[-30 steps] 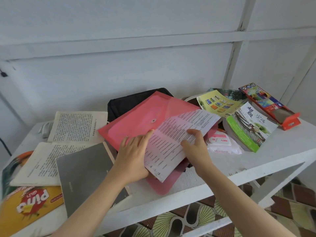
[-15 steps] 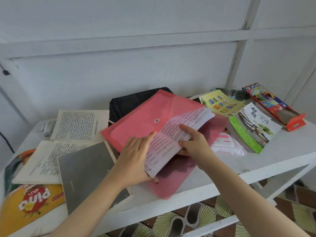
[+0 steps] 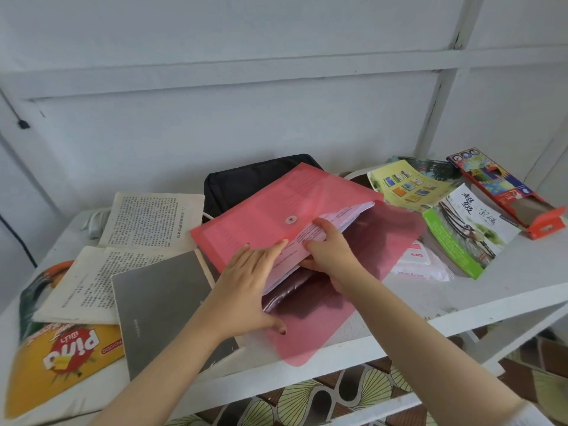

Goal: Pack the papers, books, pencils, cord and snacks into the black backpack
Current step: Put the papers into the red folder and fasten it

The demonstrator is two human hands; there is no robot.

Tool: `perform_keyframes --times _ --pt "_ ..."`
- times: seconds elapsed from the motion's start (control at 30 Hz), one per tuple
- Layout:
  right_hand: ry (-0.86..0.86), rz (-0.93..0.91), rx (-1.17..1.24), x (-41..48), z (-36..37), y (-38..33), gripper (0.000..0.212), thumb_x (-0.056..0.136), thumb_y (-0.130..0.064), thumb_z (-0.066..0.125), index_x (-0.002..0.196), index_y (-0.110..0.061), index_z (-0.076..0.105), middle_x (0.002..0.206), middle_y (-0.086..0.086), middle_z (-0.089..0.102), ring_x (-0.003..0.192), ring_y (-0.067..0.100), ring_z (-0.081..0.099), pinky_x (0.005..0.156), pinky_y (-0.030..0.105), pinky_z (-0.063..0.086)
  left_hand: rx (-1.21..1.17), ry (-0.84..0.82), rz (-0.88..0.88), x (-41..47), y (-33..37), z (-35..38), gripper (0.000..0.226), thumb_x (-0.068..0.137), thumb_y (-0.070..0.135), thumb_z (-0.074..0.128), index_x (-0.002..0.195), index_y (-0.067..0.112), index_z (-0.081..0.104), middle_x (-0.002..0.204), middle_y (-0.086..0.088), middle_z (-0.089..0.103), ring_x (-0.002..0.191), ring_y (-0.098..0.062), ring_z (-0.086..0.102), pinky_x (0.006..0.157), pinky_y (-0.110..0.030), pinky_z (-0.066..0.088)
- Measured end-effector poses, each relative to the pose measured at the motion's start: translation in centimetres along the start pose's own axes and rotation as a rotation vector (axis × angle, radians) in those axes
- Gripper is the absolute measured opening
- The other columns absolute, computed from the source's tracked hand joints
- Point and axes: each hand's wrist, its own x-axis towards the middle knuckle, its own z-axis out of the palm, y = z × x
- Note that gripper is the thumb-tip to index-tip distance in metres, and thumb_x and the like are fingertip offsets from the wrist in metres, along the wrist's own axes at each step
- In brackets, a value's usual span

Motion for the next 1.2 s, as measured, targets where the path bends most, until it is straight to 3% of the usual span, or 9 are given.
perform_keyframes --times 0.2,0.4,0.67,0.77,0.87,0.97,1.03,1.1,1.2 --pt "0.049 -0.078 -0.064 -0.4 -0.8 1.5 0.055 0.088 0.005 0.042 0.14 -0.014 0.043 0.119 0.009 0.06 0.087 0.016 0.067 0.084 0.034 0.056 -0.034 -0.017 -0.013 -0.4 -0.1 0.3 0.137 0.043 0.064 0.08 0.148 0.028 -0.001 0.14 0.009 0.035 0.13 -0.006 0.028 0.112 -0.022 0.0" --pt "0.007 -0.006 0.092 0.1 -0.6 0.6 0.054 0.089 0.009 0.038 0.14 -0.008 0.042 0.127 0.011 0.053 0.096 0.019 0.064 0.073 0.023 0.057 -0.035 -0.031 0.001 -0.3 0.0 0.0 0.135 0.047 0.063 0.079 0.148 0.027 -0.002 0.143 0.01 0.03 0.131 -0.005 0.023 0.107 -0.012 -0.008" --pt "-0.153 0.089 -0.074 -2.2 -2.8 -1.3 0.037 0.094 0.002 0.044 0.129 -0.006 0.05 0.112 0.018 0.057 0.076 0.024 0.068 0.064 0.022 0.058 -0.056 -0.022 0.022 -0.2 -0.8 0.8 0.114 0.048 0.064 0.077 0.142 0.039 0.018 0.137 0.012 0.041 0.124 -0.01 0.039 0.101 -0.022 0.024" --pt "-0.159 -0.07 -0.344 -4.2 -4.3 -1.6 0.028 0.093 0.0 0.043 0.112 -0.009 0.062 0.105 0.009 0.066 0.072 0.016 0.069 0.065 0.023 0.058 -0.131 0.007 0.051 -0.6 -0.8 1.4 0.102 0.057 0.063 0.074 0.141 0.05 0.018 0.141 0.02 0.034 0.127 0.002 0.031 0.103 -0.022 0.028" --pt "-0.138 -0.352 -0.7 -5.6 -5.9 -1.5 0.046 0.086 0.007 0.037 0.107 -0.02 0.067 0.106 -0.004 0.067 0.091 0.01 0.064 0.084 0.026 0.052 -0.316 0.111 0.059 -1.2 -0.5 1.4 0.074 0.081 0.065 0.051 0.143 0.049 0.015 0.139 0.031 0.032 0.127 0.017 0.029 0.101 -0.007 0.026" --pt "-0.117 -0.439 -0.9 -6.0 -7.4 -1.3 0.06 0.077 0.013 0.036 0.114 -0.026 0.064 0.122 0.0 0.061 0.111 0.017 0.056 0.097 0.036 0.046 -0.54 0.196 -0.068 -1.8 -0.8 1.7 0.052 0.091 0.064 0.028 0.14 0.045 0.032 0.124 0.017 0.06 0.107 -0.009 0.058 0.087 0.001 0.034" --pt "-0.09 -0.502 -1.131 -6.0 -8.0 -1.6 0.064 0.075 0.012 0.043 0.12 -0.03 0.059 0.144 0.0 0.043 0.136 0.021 0.032 0.116 0.048 0.016 -0.642 0.231 -0.158 -2.0 -1.1 2.1 0.058 0.088 0.071 0.02 0.134 0.043 0.043 0.101 0.012 0.07 0.083 -0.028 0.067 0.082 0.0 0.036" --pt "-0.052 -0.507 -1.27 -5.6 -8.3 -2.2 0.052 0.081 0.0 0.052 0.118 -0.035 0.059 0.154 -0.001 0.026 0.144 0.02 0.012 0.112 0.054 -0.008 -0.718 0.266 -0.186 -2.1 -1.2 2.2 0.068 0.084 0.076 0.015 0.13 0.037 0.047 0.095 0.013 0.071 0.086 -0.018 0.067 0.088 -0.001 0.033" --pt "0.004 -0.55 -1.186 -3.8 -7.7 -3.2 0.014 0.085 -0.025 0.063 0.097 -0.031 0.068 0.152 0.004 0.031 0.143 0.022 0.018 0.112 0.057 -0.005 -0.793 0.306 -0.19 -2.1 -1.3 2.5 0.086 0.081 0.08 0.01 0.132 0.023 0.049 0.091 0.009 0.072 0.1 -0.004 0.063 0.093 -0.003 0.031"
